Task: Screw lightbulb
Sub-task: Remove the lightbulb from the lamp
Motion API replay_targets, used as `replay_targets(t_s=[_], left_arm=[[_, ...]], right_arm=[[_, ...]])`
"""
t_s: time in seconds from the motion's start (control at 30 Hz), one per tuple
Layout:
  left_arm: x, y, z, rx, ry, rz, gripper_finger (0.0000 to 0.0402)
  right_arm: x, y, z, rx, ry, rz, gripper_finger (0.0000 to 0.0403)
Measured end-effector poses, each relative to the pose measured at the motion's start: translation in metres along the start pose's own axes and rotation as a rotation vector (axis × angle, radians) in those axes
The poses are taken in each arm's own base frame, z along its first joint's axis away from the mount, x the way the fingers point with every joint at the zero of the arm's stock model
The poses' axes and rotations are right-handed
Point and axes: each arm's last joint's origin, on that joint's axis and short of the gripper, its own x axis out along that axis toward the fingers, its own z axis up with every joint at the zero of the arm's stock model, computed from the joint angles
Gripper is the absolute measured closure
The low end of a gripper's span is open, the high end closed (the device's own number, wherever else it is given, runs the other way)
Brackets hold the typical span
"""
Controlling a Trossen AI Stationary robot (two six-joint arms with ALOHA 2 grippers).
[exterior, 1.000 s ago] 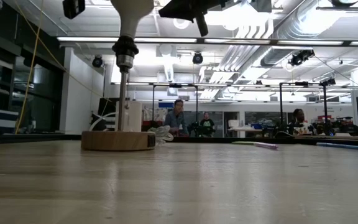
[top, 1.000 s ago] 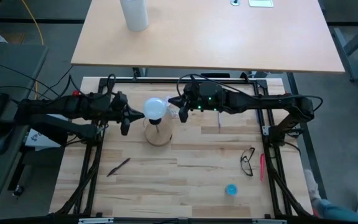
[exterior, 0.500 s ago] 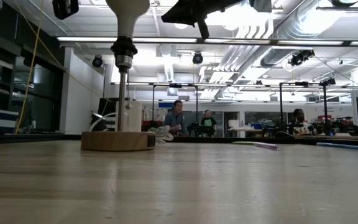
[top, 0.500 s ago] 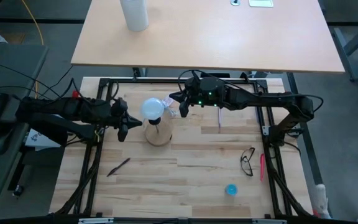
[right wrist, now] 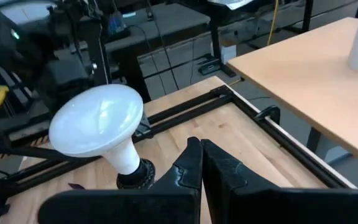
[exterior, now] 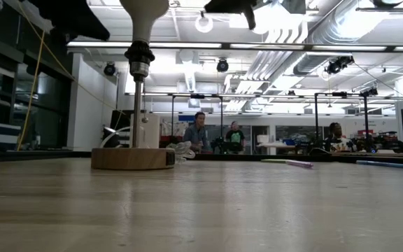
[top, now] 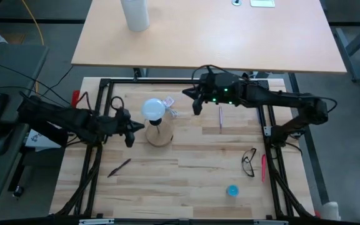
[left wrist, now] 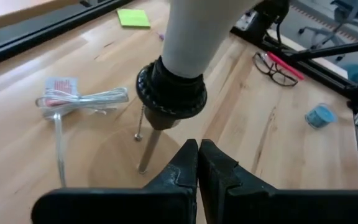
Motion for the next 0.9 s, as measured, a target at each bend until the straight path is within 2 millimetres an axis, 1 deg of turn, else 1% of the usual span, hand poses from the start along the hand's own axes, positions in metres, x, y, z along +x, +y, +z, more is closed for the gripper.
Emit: replay_targets(t_s=[0.1,0.2,0.33,0.43,0.53,0.63,0.73,0.8,0.9], left_arm=[[0.004,0.001,-0.001,0.003,-0.028,0.002,0.0385],[0.004,0.001,0.004,0.048,-0.053,0.003,0.0351],[-0.002,0.001,0.015,0.095,-0.091,0.001,0.0287],[-0.005,0.0,0.023,0.108,-0.116,0.007,0.0233],[-0.005,0.001,0.025,0.095,-0.131,0.021,0.0184],[0.001,0.003,0.023,0.067,-0.112,0.046,0.0147],[0.006,0.004,0.024,0.036,-0.122,0.076,0.0122],[0.008,0.003,0.026,0.028,-0.145,0.089,0.0112],[0.013,0.0,0.028,0.045,-0.162,0.085,0.0107]], right_arm=[[-0.014,0.0,0.005,0.013,-0.007,0.001,0.0403],[-0.026,0.0,0.012,0.014,-0.032,0.007,0.0403],[-0.04,0.0,0.018,0.006,-0.059,0.013,0.0403],[-0.047,-0.001,0.02,-0.004,-0.067,-0.003,0.0403],[-0.051,-0.001,0.022,-0.007,-0.078,-0.007,0.04],[-0.051,-0.001,0.023,-0.007,-0.082,-0.007,0.0385],[-0.051,-0.001,0.023,-0.009,-0.081,-0.008,0.0358],[-0.05,-0.001,0.022,-0.009,-0.083,-0.022,0.0338],[-0.05,-0.001,0.022,-0.009,-0.085,-0.035,0.0314]])
